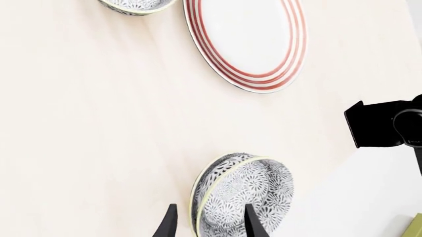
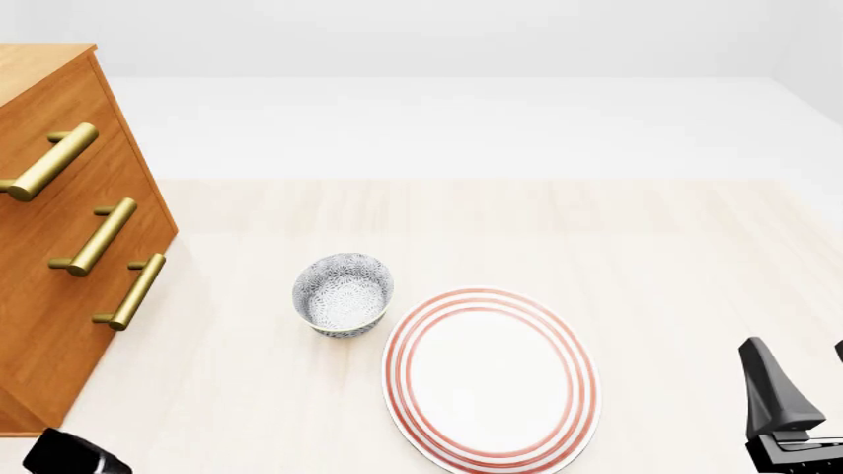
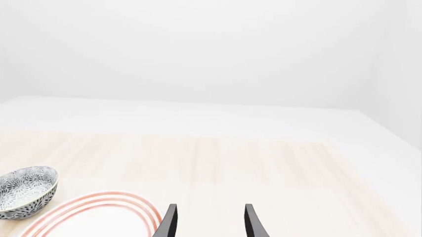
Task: Stack the bowl in the middle on the bowl at the back.
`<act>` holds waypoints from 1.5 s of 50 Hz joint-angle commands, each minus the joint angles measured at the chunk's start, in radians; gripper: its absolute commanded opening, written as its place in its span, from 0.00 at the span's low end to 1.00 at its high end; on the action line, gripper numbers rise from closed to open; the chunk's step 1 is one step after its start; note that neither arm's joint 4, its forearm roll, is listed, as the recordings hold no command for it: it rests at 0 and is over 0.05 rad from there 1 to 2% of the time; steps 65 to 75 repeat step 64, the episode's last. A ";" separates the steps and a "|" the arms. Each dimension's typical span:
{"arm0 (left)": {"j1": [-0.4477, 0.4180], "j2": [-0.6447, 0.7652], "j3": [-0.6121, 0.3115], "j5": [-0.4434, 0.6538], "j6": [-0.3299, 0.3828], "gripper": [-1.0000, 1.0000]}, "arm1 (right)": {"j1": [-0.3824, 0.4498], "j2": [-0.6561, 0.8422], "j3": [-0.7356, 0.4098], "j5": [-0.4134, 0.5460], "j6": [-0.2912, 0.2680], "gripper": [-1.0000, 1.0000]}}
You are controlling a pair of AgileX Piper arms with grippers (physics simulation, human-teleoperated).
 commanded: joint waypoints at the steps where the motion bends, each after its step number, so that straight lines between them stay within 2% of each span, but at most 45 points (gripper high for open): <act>1: 0.055 -0.134 -0.070 0.188 0.041 1.00 | 0.000 0.000 -0.001 0.000 -0.002 1.00; 8: 0.124 -0.250 -0.146 0.354 0.066 1.00 | -0.001 0.000 0.000 -0.001 -0.002 1.00; 13: 0.140 -0.281 -0.172 0.400 0.068 1.00 | -0.002 0.000 0.000 -0.001 -0.001 1.00; 20: 0.200 -0.330 -0.253 0.473 0.094 1.00 | -0.003 0.000 0.000 -0.002 0.001 1.00; 39: 0.320 -0.374 -0.323 0.476 0.103 1.00 | -0.003 0.000 -0.001 -0.001 0.003 1.00; 40: 0.353 -0.375 -0.353 0.476 0.122 1.00 | -0.004 0.000 -0.001 -0.001 0.003 1.00; 46: 0.424 -0.376 -0.408 0.476 0.147 1.00 | -0.005 0.000 -0.001 0.000 0.004 1.00; 60: 0.493 -0.398 -0.487 0.476 0.131 1.00 | -0.008 0.000 -0.001 0.001 0.006 1.00; 75: 0.505 -0.409 -0.494 0.476 0.126 1.00 | -0.007 0.000 -0.001 0.001 0.007 1.00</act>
